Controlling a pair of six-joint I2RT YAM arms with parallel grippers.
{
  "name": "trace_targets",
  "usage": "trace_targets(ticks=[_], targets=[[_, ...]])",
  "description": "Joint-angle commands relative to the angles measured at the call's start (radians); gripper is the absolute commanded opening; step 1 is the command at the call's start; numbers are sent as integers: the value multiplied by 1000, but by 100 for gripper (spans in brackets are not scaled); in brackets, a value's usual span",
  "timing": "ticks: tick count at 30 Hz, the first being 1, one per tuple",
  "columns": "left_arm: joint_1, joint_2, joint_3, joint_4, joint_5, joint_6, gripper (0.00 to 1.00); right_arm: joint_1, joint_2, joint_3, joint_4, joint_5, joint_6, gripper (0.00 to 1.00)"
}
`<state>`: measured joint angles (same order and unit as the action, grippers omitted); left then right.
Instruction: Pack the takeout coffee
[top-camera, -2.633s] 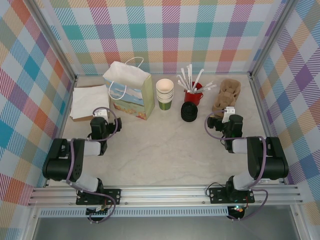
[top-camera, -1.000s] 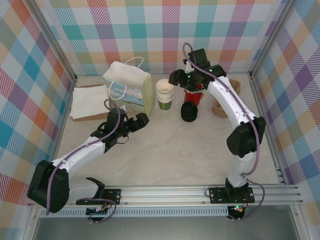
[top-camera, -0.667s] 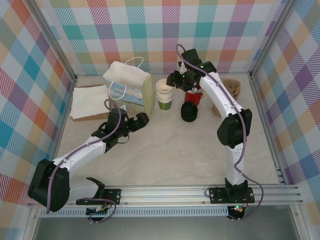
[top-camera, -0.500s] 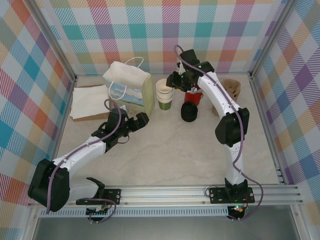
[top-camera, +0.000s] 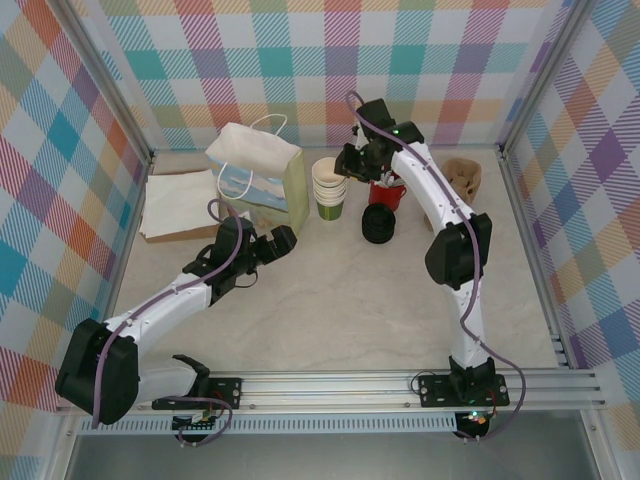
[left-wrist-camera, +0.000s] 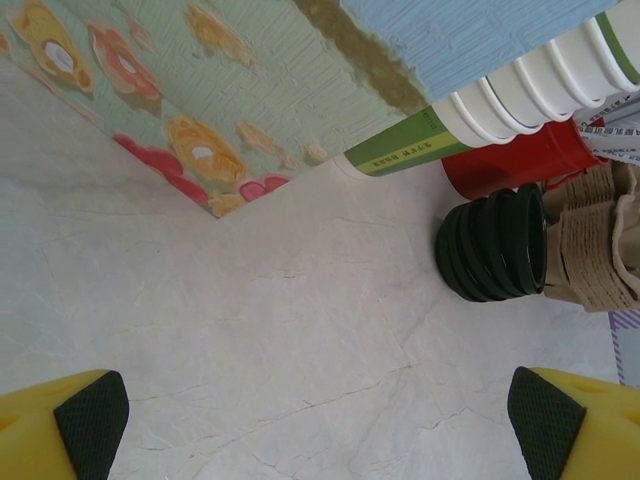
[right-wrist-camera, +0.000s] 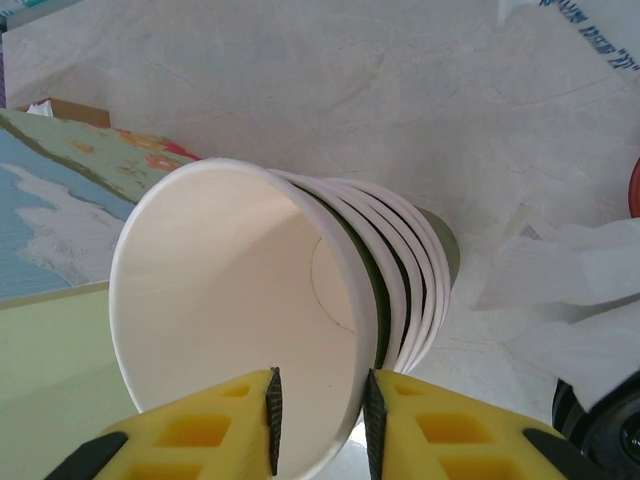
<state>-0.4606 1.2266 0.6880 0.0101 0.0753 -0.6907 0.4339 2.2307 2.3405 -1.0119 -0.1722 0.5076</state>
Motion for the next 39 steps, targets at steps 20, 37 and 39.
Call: trace_targets(ticks=[20,37,39], targets=[[-11,-48,20,-54,-44,20,100,10,-1,57,-68,-9,-28,13],[-11,-132,57,-113,-105,48,100,9,-79,147,-139,-4,-55,11],[-11,-137,59,-116,-110,46,100,9,-98,158,-149,-2,-61,11]])
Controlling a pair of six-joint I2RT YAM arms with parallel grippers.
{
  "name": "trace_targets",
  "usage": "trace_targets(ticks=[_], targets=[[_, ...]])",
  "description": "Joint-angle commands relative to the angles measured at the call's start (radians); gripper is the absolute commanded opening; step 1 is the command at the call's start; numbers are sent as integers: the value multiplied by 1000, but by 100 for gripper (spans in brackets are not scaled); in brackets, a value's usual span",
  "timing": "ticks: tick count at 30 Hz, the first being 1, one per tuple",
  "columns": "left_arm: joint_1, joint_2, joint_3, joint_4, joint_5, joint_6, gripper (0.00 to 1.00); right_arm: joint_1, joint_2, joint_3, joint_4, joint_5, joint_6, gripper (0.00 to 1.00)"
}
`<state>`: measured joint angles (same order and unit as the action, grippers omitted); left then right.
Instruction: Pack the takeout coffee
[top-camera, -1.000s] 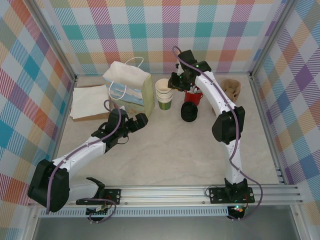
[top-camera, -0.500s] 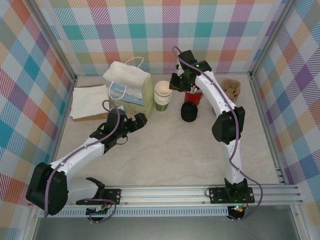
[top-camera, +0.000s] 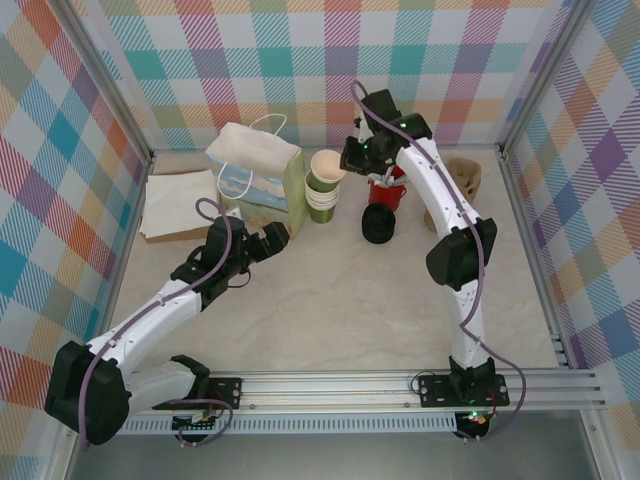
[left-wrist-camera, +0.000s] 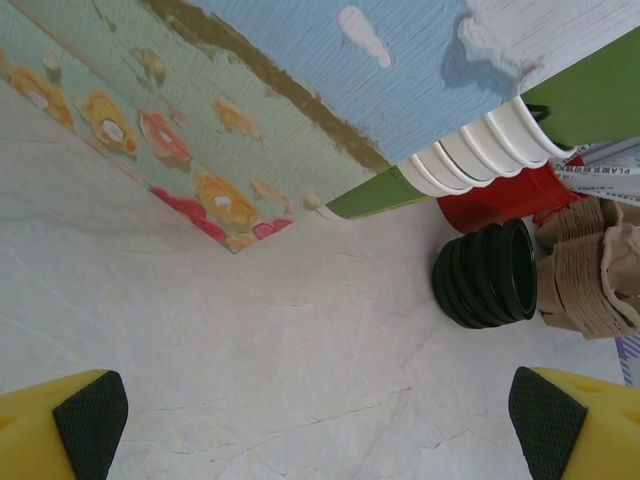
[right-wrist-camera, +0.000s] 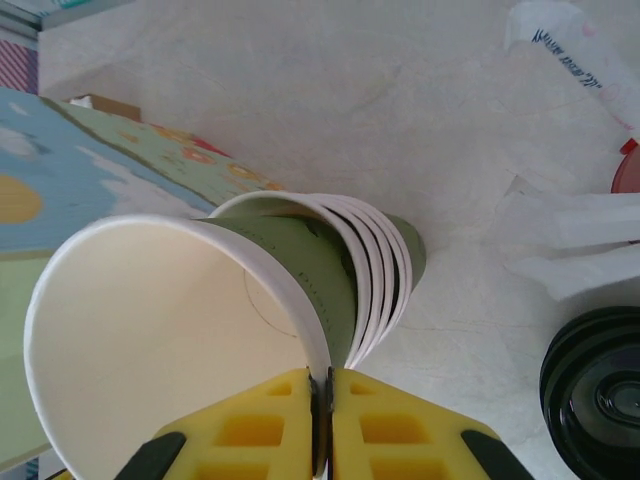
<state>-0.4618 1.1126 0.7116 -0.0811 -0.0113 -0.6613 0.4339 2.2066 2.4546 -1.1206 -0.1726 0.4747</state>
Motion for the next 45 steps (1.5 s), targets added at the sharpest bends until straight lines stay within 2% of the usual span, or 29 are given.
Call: trace_targets(ticks=[1,10,14,21,25,30,34,40,45], targets=[[-10,-26,35,-26,-25,17,100,9,-85,48,-43,1,-30,11],[-9,-43,38,-23,-39,11,100,9,-240,51,-78,19,-70,11],[-9,-28,38,-6,-26,2,100,11,-340,-21,-97,6,-105,11],[-10,12,26,39,-46,-28,100,23,-578,-443,10,-11,-105,11],[-10,33,22,60,-63,-46,100,40,-657,-685,73,-8,-72,11],[-10,59,30,63,-62,-40,100,83,-668,-901,148,41,-55,12],[-10,66,28,62,-59,-47,100,111,-633,-1031,239,23,-27,11],[-9,61,27,50,-71,-49,100,153,-564,-1095,291,42,-18,12],[-9,62,34,42,-74,-45,100,164,-520,-1110,312,3,-16,12]])
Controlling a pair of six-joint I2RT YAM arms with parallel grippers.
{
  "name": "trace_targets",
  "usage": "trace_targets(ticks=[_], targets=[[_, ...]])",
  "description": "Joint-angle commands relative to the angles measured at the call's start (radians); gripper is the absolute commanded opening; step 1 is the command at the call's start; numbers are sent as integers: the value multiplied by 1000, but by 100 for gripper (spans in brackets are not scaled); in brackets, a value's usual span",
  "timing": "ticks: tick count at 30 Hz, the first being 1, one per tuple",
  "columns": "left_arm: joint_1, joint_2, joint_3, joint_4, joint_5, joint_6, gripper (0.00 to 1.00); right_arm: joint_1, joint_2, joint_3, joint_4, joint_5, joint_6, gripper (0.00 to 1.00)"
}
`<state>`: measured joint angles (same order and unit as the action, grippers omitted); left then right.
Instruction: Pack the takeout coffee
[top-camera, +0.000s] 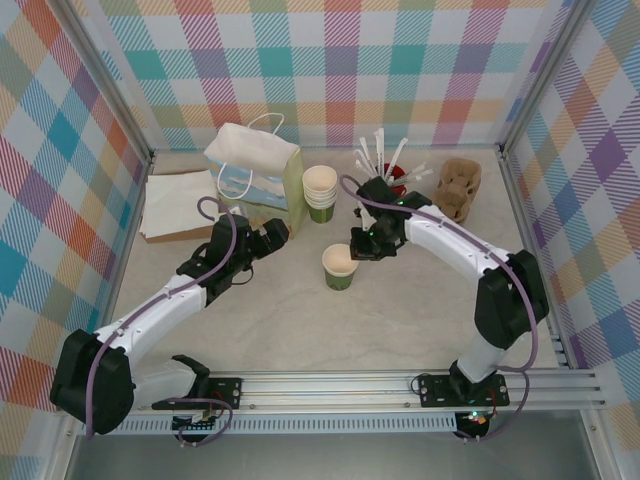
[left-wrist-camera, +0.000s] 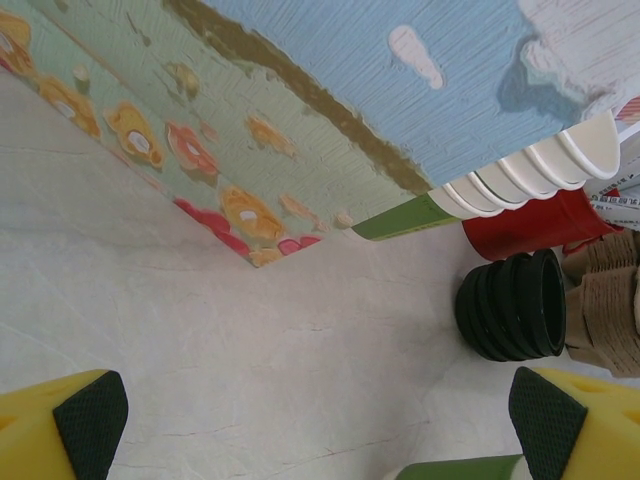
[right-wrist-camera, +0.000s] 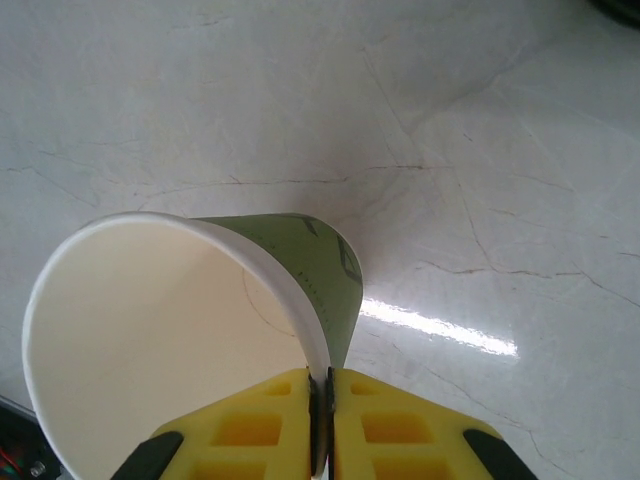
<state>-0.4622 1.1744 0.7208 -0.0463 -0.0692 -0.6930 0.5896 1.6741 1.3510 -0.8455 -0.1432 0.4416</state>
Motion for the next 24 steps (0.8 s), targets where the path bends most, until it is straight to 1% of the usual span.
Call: trace_targets(ticks=[1,5,9,14,18,24], targets=[[-10,-1,26,7,-15,-14,100,9,18,-6,35,-30,17,13],[-8,-2,26,4,-20,-13,100,10,12,-7,37,-29,17,18],[-8,-4,36,-8,-22,-1,100,9,-5,29,6,-15,3,27],[-8,-24,43,-31,-34,16,100,-1,-31,127,-95,95,-62,40],[-9,-47,46,-40,-42,33,100,-33,-30,185,-130,145,-136,49],[-9,-69,43,-52,-41,46,100,-85,84,275,-127,188,-254,50]])
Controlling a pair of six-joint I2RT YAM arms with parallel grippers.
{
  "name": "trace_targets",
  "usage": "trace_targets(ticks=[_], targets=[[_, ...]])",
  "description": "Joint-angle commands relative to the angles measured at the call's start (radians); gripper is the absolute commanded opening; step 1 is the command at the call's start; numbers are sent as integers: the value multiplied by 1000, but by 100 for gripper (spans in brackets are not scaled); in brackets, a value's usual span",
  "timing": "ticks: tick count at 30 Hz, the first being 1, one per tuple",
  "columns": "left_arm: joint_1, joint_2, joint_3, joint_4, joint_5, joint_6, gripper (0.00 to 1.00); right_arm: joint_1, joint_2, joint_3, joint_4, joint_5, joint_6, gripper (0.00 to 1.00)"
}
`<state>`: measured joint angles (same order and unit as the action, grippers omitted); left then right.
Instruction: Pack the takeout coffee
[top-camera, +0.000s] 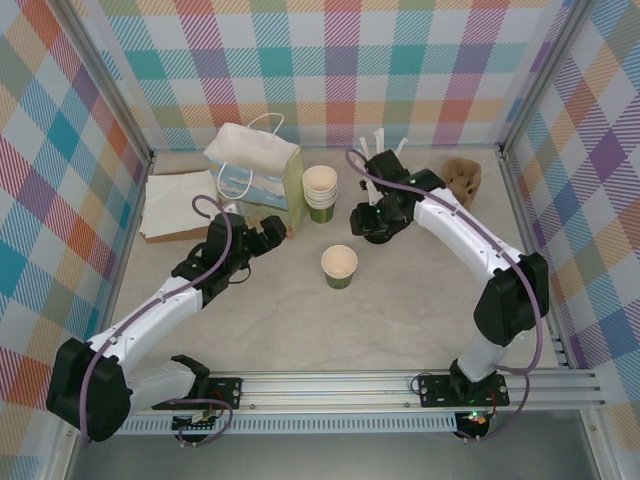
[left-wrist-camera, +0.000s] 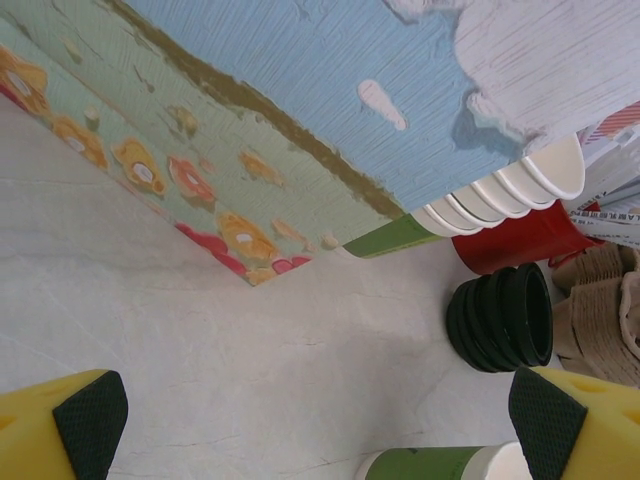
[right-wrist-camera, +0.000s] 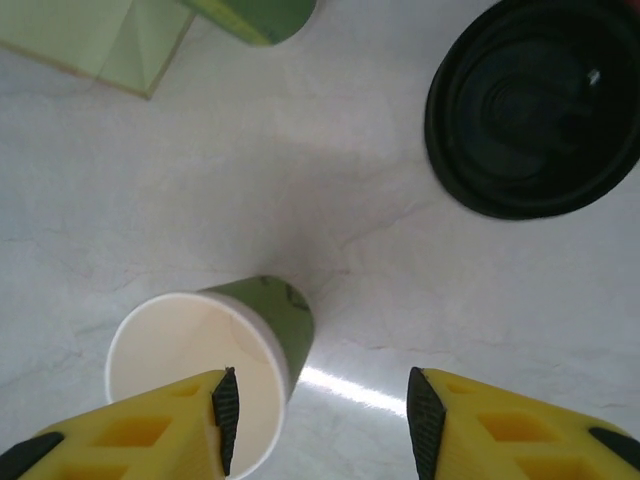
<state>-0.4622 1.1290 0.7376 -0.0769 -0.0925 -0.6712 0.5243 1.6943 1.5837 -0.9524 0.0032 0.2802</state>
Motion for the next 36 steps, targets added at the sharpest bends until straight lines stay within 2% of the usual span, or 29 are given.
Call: trace_targets(ticks=[1,7,14,22,36], targets=[[-8,-26,25,-23,-19,26,100,-26,91,63,-17,43,-110,50],[-8,-48,8,-34,-22,18,100,-68,249,184,-8,42,-159,46],[-9,-78,-5,-50,-39,13,100,-96,355,248,6,7,-161,43],[-9,-97,-13,-62,-52,12,100,-98,414,291,-2,-14,-156,40],[-9,-101,-18,-62,-55,14,100,-92,434,272,-8,10,-167,36]])
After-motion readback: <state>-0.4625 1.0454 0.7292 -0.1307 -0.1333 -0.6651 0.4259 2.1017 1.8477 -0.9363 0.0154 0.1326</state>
